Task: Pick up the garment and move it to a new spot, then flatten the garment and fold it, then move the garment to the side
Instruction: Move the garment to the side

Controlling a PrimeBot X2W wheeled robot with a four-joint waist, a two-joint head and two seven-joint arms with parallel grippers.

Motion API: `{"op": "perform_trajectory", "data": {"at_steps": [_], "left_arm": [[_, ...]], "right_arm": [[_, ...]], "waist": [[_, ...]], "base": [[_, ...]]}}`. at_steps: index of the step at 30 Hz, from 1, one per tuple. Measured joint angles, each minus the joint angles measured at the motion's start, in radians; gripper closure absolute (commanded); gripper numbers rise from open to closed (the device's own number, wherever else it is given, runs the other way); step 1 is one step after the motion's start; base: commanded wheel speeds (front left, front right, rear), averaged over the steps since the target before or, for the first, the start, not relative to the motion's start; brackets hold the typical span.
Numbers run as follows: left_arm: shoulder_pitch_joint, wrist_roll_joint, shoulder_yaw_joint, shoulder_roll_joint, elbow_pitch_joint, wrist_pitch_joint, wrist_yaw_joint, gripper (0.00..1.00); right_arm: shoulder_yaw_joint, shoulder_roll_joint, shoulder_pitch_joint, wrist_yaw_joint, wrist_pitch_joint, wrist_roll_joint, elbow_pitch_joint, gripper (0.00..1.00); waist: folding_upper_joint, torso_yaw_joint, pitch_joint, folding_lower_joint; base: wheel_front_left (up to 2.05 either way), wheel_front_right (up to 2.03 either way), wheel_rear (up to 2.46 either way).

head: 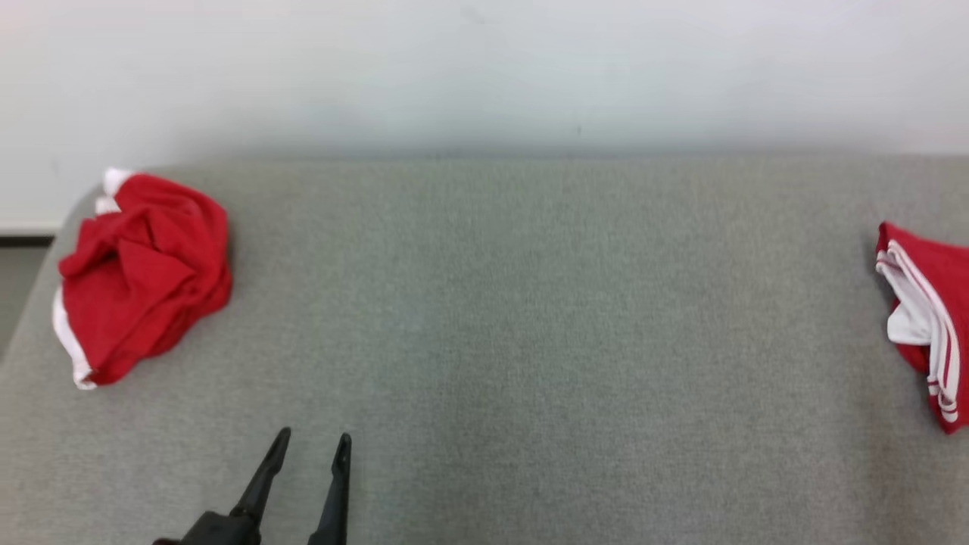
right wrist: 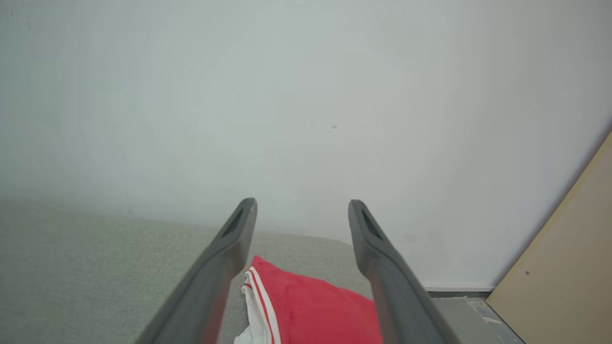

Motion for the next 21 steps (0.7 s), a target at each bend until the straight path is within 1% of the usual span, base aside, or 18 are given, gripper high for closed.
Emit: {"op": "perform_trajectory", "data": {"at_steps": [3, 5, 6, 7, 8, 9, 11, 14, 17, 21], "left_arm": [[0.021, -0.007, 0.011, -0.004, -0.001, 0.000, 0.011, 0.00], [0.034, -0.009, 0.017, -0.005, -0.001, 0.000, 0.017, 0.00], [0.034, -0.009, 0.017, -0.005, -0.001, 0.000, 0.017, 0.00], [0.051, -0.012, 0.026, -0.007, 0.000, 0.000, 0.023, 0.00], [0.051, -0.012, 0.026, -0.007, 0.000, 0.000, 0.023, 0.00], [0.067, -0.014, 0.031, -0.007, 0.000, 0.000, 0.027, 0.00], [0.076, -0.014, 0.036, -0.008, 0.001, 0.000, 0.027, 0.00], [0.083, -0.014, 0.045, -0.008, 0.003, 0.000, 0.026, 0.00], [0.087, -0.014, 0.052, -0.009, 0.008, 0.000, 0.025, 0.00], [0.087, -0.013, 0.057, -0.010, 0.013, 0.000, 0.022, 0.00]], "right_arm": [[0.035, 0.025, 0.091, 0.000, -0.025, 0.012, -0.041, 0.00], [0.047, 0.060, 0.146, 0.000, -0.043, 0.012, -0.060, 0.00], [0.047, 0.060, 0.146, 0.000, -0.043, 0.012, -0.060, 0.00], [0.072, 0.089, 0.199, 0.000, -0.059, 0.009, -0.064, 0.00], [0.072, 0.089, 0.199, 0.000, -0.059, 0.009, -0.064, 0.00], [0.082, 0.114, 0.246, 0.000, -0.087, 0.005, -0.058, 0.00], [0.084, 0.143, 0.280, 0.000, -0.109, 0.003, -0.048, 0.00], [0.097, 0.174, 0.320, 0.000, -0.136, -0.009, -0.021, 0.00], [0.091, 0.194, 0.349, 0.000, -0.151, -0.017, 0.010, 0.00], [0.103, 0.202, 0.373, 0.000, -0.160, -0.025, 0.043, 0.00]], "waist": [[0.0000, 0.013, -0.047, -0.0001], [0.0000, 0.025, -0.072, 0.0000], [0.0000, 0.025, -0.072, 0.0000], [0.0000, 0.037, -0.094, 0.0000], [0.0000, 0.037, -0.094, 0.0000], [0.0000, 0.048, -0.113, -0.0001], [0.0000, 0.058, -0.127, -0.0001], [0.0000, 0.068, -0.141, -0.0001], [0.0000, 0.068, -0.148, -0.0001], [0.0000, 0.061, -0.153, -0.0001]], "base": [[0.00, 0.00, 0.00], [0.00, 0.00, 0.00], [0.00, 0.00, 0.00], [0.00, 0.00, 0.00], [0.00, 0.00, 0.00], [0.00, 0.00, 0.00], [0.00, 0.00, 0.00], [0.00, 0.00, 0.00], [0.00, 0.00, 0.00], [0.00, 0.00, 0.00]]}}
